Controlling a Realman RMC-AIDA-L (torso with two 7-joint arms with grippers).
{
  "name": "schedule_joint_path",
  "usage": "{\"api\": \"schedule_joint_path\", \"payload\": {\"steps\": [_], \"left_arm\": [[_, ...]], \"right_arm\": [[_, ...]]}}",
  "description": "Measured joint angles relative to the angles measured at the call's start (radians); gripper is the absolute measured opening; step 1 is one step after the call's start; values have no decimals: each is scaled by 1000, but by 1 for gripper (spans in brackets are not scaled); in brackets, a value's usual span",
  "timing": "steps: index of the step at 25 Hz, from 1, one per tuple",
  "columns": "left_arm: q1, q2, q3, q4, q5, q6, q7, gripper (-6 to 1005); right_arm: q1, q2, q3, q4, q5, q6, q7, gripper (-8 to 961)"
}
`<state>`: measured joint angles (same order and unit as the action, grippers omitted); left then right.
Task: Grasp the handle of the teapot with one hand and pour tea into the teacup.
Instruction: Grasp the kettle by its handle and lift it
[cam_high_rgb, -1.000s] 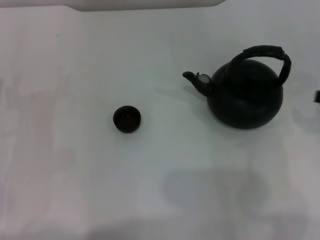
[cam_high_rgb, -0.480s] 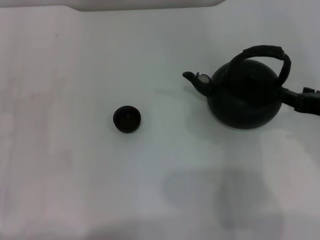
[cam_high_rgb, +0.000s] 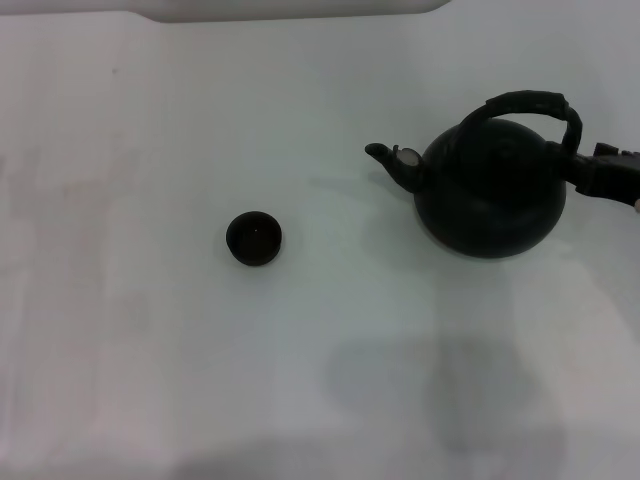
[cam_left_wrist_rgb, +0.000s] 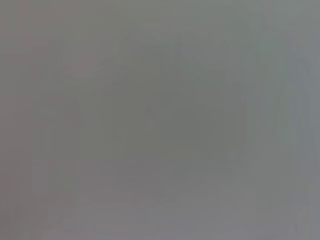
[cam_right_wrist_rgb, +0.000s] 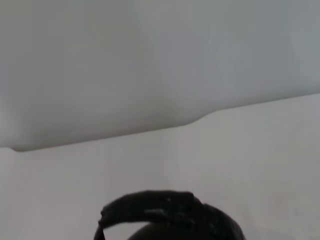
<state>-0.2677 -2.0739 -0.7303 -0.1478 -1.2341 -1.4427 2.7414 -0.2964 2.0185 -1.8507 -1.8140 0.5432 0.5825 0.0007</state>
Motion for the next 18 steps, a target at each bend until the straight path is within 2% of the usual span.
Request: {"api": "schedule_joint_path", "payload": {"steps": [12, 18], "left_arm": [[-2, 1, 2, 27, 2, -4, 2, 888], [-4, 3, 2, 30, 2, -7, 5, 887]], "right_arm": [[71, 0, -23, 94, 3, -84, 2, 633], [105, -1, -24, 136, 2, -85, 15, 553]]}}
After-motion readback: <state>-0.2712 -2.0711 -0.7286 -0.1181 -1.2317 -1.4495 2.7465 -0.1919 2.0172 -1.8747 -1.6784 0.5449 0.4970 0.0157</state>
